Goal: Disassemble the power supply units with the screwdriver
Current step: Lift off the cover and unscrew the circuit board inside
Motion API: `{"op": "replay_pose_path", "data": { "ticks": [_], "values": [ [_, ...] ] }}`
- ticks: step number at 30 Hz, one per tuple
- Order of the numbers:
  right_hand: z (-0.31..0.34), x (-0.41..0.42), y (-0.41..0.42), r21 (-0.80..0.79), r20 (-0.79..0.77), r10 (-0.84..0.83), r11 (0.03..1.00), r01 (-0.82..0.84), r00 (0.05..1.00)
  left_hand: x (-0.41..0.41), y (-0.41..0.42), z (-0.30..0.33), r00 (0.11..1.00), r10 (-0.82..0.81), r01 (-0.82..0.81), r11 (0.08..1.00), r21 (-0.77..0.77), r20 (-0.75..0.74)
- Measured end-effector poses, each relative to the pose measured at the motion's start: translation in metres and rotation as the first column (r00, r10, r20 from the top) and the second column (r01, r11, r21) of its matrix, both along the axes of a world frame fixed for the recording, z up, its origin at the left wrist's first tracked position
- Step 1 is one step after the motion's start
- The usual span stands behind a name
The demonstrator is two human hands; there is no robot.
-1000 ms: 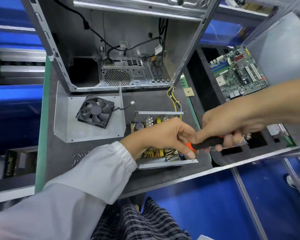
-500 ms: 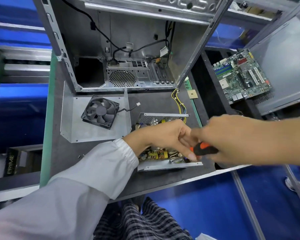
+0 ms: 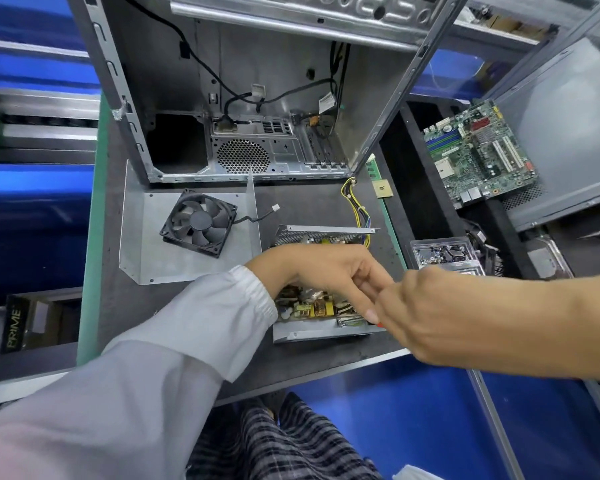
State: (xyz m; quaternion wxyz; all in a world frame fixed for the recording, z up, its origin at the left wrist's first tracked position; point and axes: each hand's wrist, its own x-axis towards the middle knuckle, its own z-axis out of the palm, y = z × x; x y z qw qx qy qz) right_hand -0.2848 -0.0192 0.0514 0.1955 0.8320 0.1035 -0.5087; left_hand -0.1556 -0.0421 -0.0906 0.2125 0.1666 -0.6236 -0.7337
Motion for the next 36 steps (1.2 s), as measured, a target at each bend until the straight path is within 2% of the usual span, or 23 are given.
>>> {"op": "replay_pose_path", "data": {
  "ticks": [2, 5, 7, 9, 10, 11, 12, 14, 15, 16, 17, 19, 21, 24, 26, 27, 29, 30, 31, 32, 34, 35, 36],
  "values": [
    [0.002, 0.001, 0.0, -0.021, 0.067, -0.024, 0.999, 0.025, 0.997, -0.003, 0.002, -0.002, 1.0, 0.02, -0.019, 1.0, -0.021, 0.011],
    [0.006, 0.001, -0.014, -0.055, 0.265, -0.529, 0.827, 0.56, 0.807, -0.005, 0.007, -0.006, 0.985, 0.173, -0.173, 0.985, 0.008, 0.014],
    [0.005, 0.001, -0.032, 0.005, 0.201, -0.905, 0.385, 0.923, 0.376, -0.008, 0.007, -0.004, 0.972, 0.235, -0.236, 0.972, 0.015, 0.025],
    [0.002, 0.002, -0.044, 0.019, -0.026, -0.961, -0.274, 0.961, -0.274, -0.013, 0.008, 0.0, 0.967, 0.25, -0.25, 0.968, -0.012, 0.049],
    [0.001, 0.003, -0.046, -0.001, -0.088, -0.883, -0.462, 0.887, -0.46, -0.015, 0.008, 0.0, 0.97, 0.239, -0.239, 0.971, -0.019, 0.052],
    [-0.002, -0.001, -0.047, 0.003, -0.106, -0.868, -0.488, 0.873, -0.485, -0.017, 0.008, -0.002, 0.973, 0.227, -0.226, 0.974, -0.02, 0.046],
    [-0.002, -0.002, -0.047, 0.026, -0.092, -0.929, -0.362, 0.932, -0.359, -0.018, 0.008, -0.004, 0.975, 0.22, -0.219, 0.976, -0.01, 0.036],
    [0.002, -0.007, -0.037, 0.09, 0.05, -0.972, 0.233, 0.968, 0.229, -0.015, 0.007, -0.003, 0.978, 0.206, -0.207, 0.977, 0.048, 0.017],
    [-0.004, -0.013, -0.034, 0.096, 0.145, -0.761, 0.647, 0.756, 0.633, -0.012, 0.006, -0.002, 0.983, 0.182, -0.183, 0.981, 0.063, 0.012],
    [-0.006, -0.018, -0.028, 0.008, 0.195, -0.386, 0.92, 0.392, 0.902, -0.008, 0.003, -0.003, 0.989, 0.145, -0.145, 0.988, 0.059, 0.014],
    [0.0, -0.016, -0.02, -0.08, 0.254, -0.15, 0.981, 0.175, 0.956, -0.005, 0.002, -0.001, 0.994, 0.107, -0.107, 0.993, 0.044, 0.013],
    [0.005, -0.009, -0.011, -0.205, 0.283, 0.108, 0.977, -0.05, 0.953, 0.0, 0.003, 0.004, 0.998, 0.056, -0.056, 0.998, 0.015, 0.004],
    [0.007, 0.004, -0.007, -0.21, 0.189, 0.149, 0.972, -0.108, 0.971, 0.003, 0.004, 0.005, 0.998, 0.058, -0.058, 0.998, -0.03, 0.005],
    [0.012, 0.014, -0.016, -0.115, 0.315, -0.346, 0.91, 0.397, 0.884, 0.002, 0.006, 0.001, 0.99, 0.134, -0.134, 0.991, 0.005, 0.032],
    [0.012, 0.016, -0.031, -0.047, 0.243, -0.748, 0.626, 0.778, 0.617, -0.004, 0.006, 0.001, 0.977, 0.209, -0.21, 0.978, 0.013, 0.052],
    [0.012, 0.016, -0.039, -0.003, 0.15, -0.911, 0.387, 0.922, 0.383, -0.008, 0.006, 0.001, 0.971, 0.231, -0.232, 0.973, 0.011, 0.062],
    [0.008, 0.016, -0.046, 0.038, -0.031, -0.98, -0.197, 0.98, -0.196, -0.015, 0.007, 0.0, 0.966, 0.247, -0.248, 0.969, 0.005, 0.075],
    [0.006, 0.015, -0.046, 0.024, -0.072, -0.945, -0.322, 0.946, -0.32, -0.017, 0.007, -0.002, 0.969, 0.238, -0.239, 0.971, 0.003, 0.068],
    [0.004, 0.012, -0.044, 0.015, -0.088, -0.952, -0.295, 0.955, -0.293, -0.017, 0.008, -0.005, 0.974, 0.22, -0.22, 0.975, 0.002, 0.056],
    [0.006, 0.013, -0.039, 0.026, -0.071, -0.989, -0.134, 0.991, -0.132, -0.016, 0.008, -0.006, 0.981, 0.19, -0.191, 0.982, 0.012, 0.046],
    [0.007, 0.008, -0.022, 0.052, 0.038, -0.91, 0.415, 0.908, 0.413, -0.012, 0.008, -0.004, 0.99, 0.136, -0.137, 0.989, 0.063, 0.028],
    [0.003, 0.003, -0.016, 0.081, 0.165, -0.691, 0.721, 0.688, 0.704, -0.009, 0.007, -0.003, 0.993, 0.119, -0.12, 0.99, 0.076, 0.017],
    [0.006, 0.004, -0.012, 0.047, 0.253, -0.472, 0.878, 0.477, 0.845, -0.007, 0.005, -0.003, 0.995, 0.103, -0.103, 0.992, 0.073, 0.011]
  ]
}}
